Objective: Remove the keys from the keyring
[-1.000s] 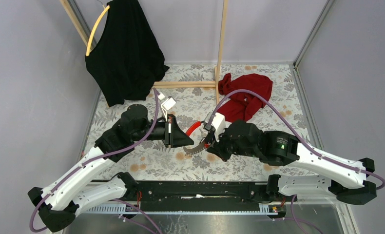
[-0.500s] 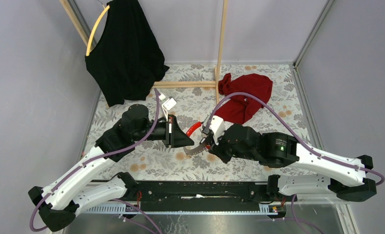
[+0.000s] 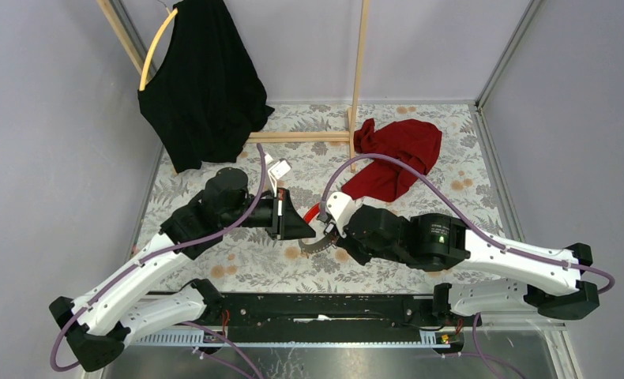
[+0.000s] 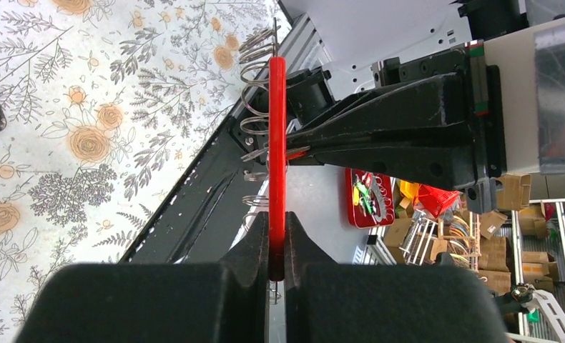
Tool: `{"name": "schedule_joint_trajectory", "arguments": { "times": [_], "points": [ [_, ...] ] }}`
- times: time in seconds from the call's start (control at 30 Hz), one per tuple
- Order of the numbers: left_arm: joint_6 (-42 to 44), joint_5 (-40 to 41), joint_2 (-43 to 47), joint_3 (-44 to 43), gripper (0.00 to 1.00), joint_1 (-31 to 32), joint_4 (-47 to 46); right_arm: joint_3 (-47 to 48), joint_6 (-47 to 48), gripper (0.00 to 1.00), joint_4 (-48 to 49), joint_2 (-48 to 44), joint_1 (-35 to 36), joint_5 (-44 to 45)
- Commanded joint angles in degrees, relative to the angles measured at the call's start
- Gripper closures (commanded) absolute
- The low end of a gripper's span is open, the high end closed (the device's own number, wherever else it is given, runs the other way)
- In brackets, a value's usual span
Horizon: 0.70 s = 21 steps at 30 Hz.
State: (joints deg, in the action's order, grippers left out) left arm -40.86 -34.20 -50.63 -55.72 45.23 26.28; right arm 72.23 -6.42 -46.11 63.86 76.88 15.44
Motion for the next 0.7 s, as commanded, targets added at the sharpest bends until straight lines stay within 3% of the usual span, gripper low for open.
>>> {"name": "schedule_joint_trajectory", "arguments": {
  "times": [0.0,0.67],
  "points": [
    [-1.41,-0.2,-0.37,-0.86,1.0,0.25,-1.52,2.87,-0.13,1.0,-3.0,0.88,0.68,4.11],
    [-9.22,3.54,-3.5,1.1,1.0,0.29,-0.67,2.48,-1.15,1.0,-6.53,4.94,2.51,10.15]
  ]
}}
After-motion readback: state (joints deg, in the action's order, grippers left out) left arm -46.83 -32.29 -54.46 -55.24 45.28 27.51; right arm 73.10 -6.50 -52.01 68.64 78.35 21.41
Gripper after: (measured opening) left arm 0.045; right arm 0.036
